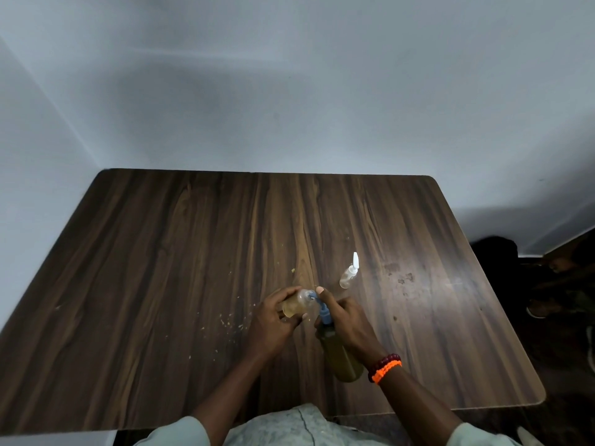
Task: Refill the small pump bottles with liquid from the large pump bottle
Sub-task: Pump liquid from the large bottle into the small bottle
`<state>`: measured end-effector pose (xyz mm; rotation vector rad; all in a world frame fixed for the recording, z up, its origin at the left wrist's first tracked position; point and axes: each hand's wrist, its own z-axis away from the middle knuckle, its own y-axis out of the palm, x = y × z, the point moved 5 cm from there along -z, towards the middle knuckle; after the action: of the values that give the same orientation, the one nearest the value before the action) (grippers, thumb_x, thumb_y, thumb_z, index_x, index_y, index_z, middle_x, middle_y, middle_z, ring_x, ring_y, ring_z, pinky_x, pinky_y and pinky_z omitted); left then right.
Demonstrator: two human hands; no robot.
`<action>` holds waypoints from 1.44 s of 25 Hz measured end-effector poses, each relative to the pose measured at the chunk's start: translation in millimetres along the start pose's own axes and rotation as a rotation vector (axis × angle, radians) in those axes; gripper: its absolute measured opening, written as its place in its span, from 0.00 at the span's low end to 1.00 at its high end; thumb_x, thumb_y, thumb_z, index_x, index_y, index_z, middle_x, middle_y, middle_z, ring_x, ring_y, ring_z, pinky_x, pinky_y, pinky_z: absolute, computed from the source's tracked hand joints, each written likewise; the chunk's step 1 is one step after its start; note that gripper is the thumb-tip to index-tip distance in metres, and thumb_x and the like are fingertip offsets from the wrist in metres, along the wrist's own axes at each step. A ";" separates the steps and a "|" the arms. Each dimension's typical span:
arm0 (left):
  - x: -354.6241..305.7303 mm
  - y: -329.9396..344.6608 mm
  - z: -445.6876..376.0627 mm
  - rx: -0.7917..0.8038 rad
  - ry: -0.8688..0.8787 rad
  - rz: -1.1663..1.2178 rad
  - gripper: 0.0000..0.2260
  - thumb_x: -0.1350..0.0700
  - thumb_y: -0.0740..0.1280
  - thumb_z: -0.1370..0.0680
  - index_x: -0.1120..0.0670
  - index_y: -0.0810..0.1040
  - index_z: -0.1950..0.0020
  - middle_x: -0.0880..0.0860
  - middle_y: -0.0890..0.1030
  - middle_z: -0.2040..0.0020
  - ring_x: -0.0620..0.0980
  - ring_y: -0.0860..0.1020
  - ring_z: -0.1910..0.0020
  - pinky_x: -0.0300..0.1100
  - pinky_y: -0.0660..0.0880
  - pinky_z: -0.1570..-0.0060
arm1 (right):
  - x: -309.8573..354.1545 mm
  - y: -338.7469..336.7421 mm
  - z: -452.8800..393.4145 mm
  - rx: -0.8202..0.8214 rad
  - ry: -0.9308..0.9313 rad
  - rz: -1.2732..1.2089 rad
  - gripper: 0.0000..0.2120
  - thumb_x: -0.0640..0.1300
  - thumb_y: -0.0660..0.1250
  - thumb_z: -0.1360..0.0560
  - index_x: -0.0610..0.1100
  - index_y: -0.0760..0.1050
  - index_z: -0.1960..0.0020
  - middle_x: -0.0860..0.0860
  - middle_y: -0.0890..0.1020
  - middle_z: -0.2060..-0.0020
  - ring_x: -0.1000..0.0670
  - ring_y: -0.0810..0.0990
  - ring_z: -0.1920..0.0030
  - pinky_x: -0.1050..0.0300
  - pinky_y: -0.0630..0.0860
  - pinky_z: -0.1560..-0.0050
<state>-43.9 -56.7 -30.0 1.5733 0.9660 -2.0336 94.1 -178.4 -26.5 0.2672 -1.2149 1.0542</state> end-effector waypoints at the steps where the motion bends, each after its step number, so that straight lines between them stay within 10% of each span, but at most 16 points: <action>1: 0.9 0.2 -0.1 0.011 -0.007 0.005 0.24 0.63 0.78 0.26 0.53 0.80 0.32 0.49 0.83 0.36 0.47 0.81 0.35 0.52 0.81 0.35 | 0.0 0.5 -0.6 0.015 -0.003 -0.009 0.34 0.76 0.64 0.30 0.43 0.79 0.55 0.44 0.88 0.63 0.45 0.88 0.62 0.47 0.85 0.54; 10: 0.4 0.4 -1.0 0.002 -0.001 -0.008 0.23 0.62 0.78 0.26 0.52 0.81 0.32 0.48 0.83 0.37 0.46 0.81 0.36 0.53 0.82 0.36 | -1.6 0.0 -3.1 -0.015 -0.028 0.010 0.33 0.76 0.62 0.31 0.45 0.79 0.56 0.47 0.87 0.65 0.49 0.88 0.63 0.56 0.84 0.59; 15: 0.8 1.1 0.1 0.023 0.001 -0.019 0.24 0.63 0.78 0.26 0.49 0.80 0.33 0.48 0.83 0.36 0.45 0.81 0.35 0.53 0.82 0.35 | -1.2 0.5 -4.4 0.010 -0.041 0.019 0.25 0.68 0.64 0.24 0.45 0.80 0.58 0.47 0.88 0.65 0.46 0.88 0.62 0.47 0.85 0.54; 30: 1.2 2.9 -2.8 0.009 -0.014 -0.007 0.23 0.64 0.78 0.26 0.55 0.80 0.31 0.52 0.83 0.35 0.49 0.81 0.35 0.55 0.81 0.35 | -2.5 -1.6 -6.8 -0.014 -0.010 0.006 0.46 0.84 0.61 0.37 0.39 0.82 0.54 0.43 0.87 0.61 0.43 0.88 0.60 0.37 0.85 0.50; 36: 2.8 4.0 -1.7 0.043 -0.034 0.006 0.24 0.63 0.78 0.26 0.55 0.80 0.31 0.52 0.83 0.35 0.50 0.81 0.35 0.57 0.80 0.35 | 2.2 0.3 -3.8 0.053 -0.067 0.099 0.35 0.77 0.59 0.32 0.44 0.81 0.57 0.43 0.87 0.60 0.41 0.87 0.58 0.34 0.83 0.49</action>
<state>-40.9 -57.9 -34.0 1.5566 0.9095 -2.0833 96.2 -174.6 -26.2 0.2875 -1.2721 1.1720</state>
